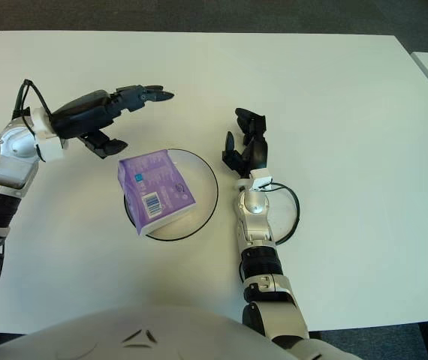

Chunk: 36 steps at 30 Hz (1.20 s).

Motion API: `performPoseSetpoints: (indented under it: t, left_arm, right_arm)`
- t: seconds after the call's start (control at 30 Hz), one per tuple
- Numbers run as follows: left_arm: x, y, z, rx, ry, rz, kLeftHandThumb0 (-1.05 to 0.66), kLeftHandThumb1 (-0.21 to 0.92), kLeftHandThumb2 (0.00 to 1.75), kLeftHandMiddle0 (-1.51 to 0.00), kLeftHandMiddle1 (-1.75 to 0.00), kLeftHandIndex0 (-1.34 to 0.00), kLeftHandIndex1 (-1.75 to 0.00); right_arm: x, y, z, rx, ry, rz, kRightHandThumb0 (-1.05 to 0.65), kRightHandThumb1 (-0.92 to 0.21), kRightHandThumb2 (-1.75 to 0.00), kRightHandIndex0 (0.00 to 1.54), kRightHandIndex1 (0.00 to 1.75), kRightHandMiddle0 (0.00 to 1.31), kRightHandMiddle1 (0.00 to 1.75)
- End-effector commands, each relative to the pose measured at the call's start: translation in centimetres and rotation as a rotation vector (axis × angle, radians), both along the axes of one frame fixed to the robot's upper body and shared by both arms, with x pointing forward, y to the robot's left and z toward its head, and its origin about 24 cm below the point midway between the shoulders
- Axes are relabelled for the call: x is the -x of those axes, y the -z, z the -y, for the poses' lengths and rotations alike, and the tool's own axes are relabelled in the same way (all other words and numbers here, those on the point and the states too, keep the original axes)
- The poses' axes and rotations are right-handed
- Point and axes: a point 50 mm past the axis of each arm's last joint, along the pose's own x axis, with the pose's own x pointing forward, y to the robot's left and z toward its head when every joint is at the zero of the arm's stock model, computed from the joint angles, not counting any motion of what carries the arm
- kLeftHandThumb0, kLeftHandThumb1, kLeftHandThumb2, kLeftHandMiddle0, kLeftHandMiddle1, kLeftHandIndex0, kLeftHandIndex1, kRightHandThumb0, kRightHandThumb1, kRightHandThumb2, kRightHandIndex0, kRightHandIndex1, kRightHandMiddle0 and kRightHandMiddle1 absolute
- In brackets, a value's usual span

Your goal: Put the tissue paper into the plate.

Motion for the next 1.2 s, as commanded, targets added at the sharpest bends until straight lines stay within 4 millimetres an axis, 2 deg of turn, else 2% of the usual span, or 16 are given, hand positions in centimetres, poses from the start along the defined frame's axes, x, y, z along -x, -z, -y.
performPoseSetpoints:
  t: [0.0, 0.13, 0.27, 0.63, 0.9, 1.17]
  left_arm:
    - [-0.1, 0.4, -0.8, 0.111, -0.020, 0.027, -0.75, 0.92, 0.92, -0.11, 0.00, 0.00, -0.15]
    - [-2.3, 2.8, -1.7, 0.166, -0.134, 0.019, -0.69, 0.92, 0.94, -0.07, 0.00, 0.00, -0.13]
    - [-3.3, 3.3, -2.3, 0.275, -0.260, -0.077, -0.69, 0.92, 0.98, -0.05, 0.00, 0.00, -0.13]
    - [-3.4, 4.1, -3.4, 0.436, -0.424, -0.141, -0.82, 0.92, 1.04, -0.14, -0.03, 0.00, -0.29]
    - [-3.1, 4.8, -3.4, 0.480, -0.469, -0.169, -0.82, 0.92, 1.04, -0.17, -0.03, 0.00, -0.35]
    - [-2.6, 6.6, -3.1, 0.517, -0.517, -0.174, -0.81, 0.92, 1.01, -0.19, -0.03, 0.00, -0.44]
  right_arm:
    - [2.7, 5.9, 0.2, -0.026, 0.015, -0.275, -0.47, -0.84, -0.71, 0.42, 0.69, 0.06, 1.12]
    - [2.7, 5.9, 0.3, -0.027, 0.016, -0.278, -0.47, -0.84, -0.70, 0.43, 0.71, 0.06, 1.13]
    - [2.7, 6.0, 0.3, -0.030, 0.015, -0.280, -0.46, -0.83, -0.70, 0.43, 0.72, 0.06, 1.12]
    - [2.8, 6.0, 0.5, -0.022, 0.014, -0.279, -0.48, -0.84, -0.70, 0.40, 0.71, 0.05, 1.12]
    - [2.8, 6.0, 0.6, -0.023, 0.013, -0.279, -0.47, -0.84, -0.70, 0.40, 0.72, 0.05, 1.13]
    - [2.8, 5.9, 0.6, -0.019, 0.010, -0.274, -0.46, -0.83, -0.70, 0.40, 0.72, 0.06, 1.13]
